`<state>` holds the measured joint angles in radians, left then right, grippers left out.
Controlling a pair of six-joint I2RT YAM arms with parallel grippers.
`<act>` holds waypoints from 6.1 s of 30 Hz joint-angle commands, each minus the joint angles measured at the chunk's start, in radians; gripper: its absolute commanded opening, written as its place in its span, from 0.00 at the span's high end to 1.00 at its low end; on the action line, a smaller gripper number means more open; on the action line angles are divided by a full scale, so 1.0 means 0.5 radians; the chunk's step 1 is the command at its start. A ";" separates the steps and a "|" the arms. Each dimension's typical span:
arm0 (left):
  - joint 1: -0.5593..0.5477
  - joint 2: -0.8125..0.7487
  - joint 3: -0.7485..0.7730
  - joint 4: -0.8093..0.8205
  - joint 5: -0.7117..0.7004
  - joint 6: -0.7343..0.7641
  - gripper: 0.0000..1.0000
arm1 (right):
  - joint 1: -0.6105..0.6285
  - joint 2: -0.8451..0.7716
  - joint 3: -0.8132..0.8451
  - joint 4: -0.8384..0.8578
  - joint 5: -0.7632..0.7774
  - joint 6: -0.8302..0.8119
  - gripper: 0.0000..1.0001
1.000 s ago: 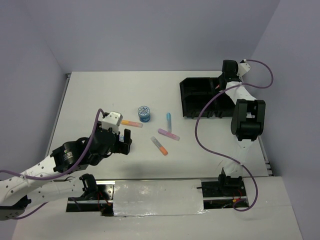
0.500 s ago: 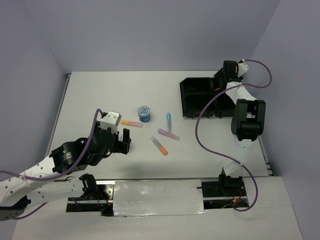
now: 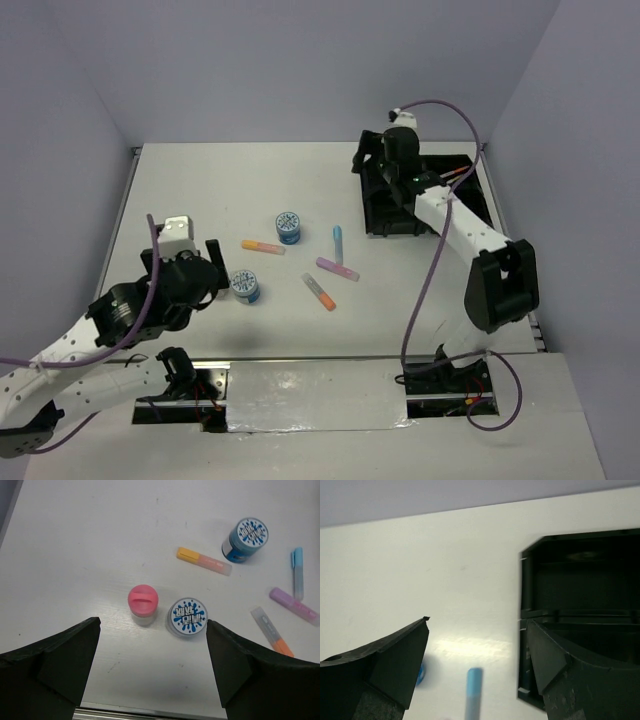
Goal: Sort the stationery into containers
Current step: Place the pen in the storage box, then pick up the pen from the center of the board, then place the pen in the storage box, then pick up the pen from the center of the board, then place the pen in the storage box.
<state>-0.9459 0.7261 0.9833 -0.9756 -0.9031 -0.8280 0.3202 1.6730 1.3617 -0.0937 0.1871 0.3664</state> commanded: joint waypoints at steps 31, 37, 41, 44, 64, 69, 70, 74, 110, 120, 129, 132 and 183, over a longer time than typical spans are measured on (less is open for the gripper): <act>0.039 -0.155 0.071 -0.098 -0.219 -0.160 0.01 | 0.657 0.556 -0.039 -0.626 0.022 -0.224 0.32; 0.039 -0.161 0.068 -0.092 -0.212 -0.154 0.01 | 0.608 0.602 -0.030 -0.570 -0.061 -0.254 0.61; 0.039 -0.164 0.065 -0.098 -0.209 -0.157 0.01 | 0.593 0.609 0.004 -0.546 -0.067 -0.269 1.00; 0.039 -0.170 0.061 -0.086 -0.206 -0.148 0.01 | 0.596 0.575 0.083 -0.549 -0.074 -0.309 1.00; 0.039 -0.210 0.052 -0.080 -0.191 -0.145 0.01 | -0.125 0.664 0.942 -0.628 0.341 0.154 1.00; 0.039 -0.237 0.046 -0.058 -0.185 -0.123 0.01 | -0.226 0.747 0.962 -0.654 0.399 0.258 0.98; 0.039 -0.237 0.046 -0.052 -0.182 -0.120 0.01 | -0.232 0.738 0.928 -0.623 0.414 0.276 0.96; 0.042 -0.237 0.046 -0.055 -0.182 -0.123 0.01 | -0.275 0.747 0.863 -0.567 0.423 0.365 0.94; 0.042 -0.237 0.049 -0.080 -0.225 -0.163 0.01 | 0.513 0.103 -0.060 -0.546 -0.767 -1.079 0.22; 0.042 -0.201 0.061 -0.104 -0.228 -0.179 0.01 | 0.731 0.124 -0.349 -0.662 -0.543 -1.070 0.04; 0.042 -0.219 0.055 -0.098 -0.225 -0.173 0.01 | 0.731 0.296 -0.358 -0.718 -0.429 -1.006 0.19; 0.042 -0.213 0.055 -0.098 -0.219 -0.173 0.01 | 0.731 0.351 -0.318 -0.730 -0.442 -1.003 0.30; 0.039 -0.280 0.034 -0.052 -0.176 -0.130 0.01 | -0.263 0.802 0.731 -0.451 0.734 1.203 0.79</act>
<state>-0.9306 0.5827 1.0016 -1.0309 -0.9894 -0.9150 0.1902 2.0674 1.6829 -0.3256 0.5602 0.9745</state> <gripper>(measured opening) 0.993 0.342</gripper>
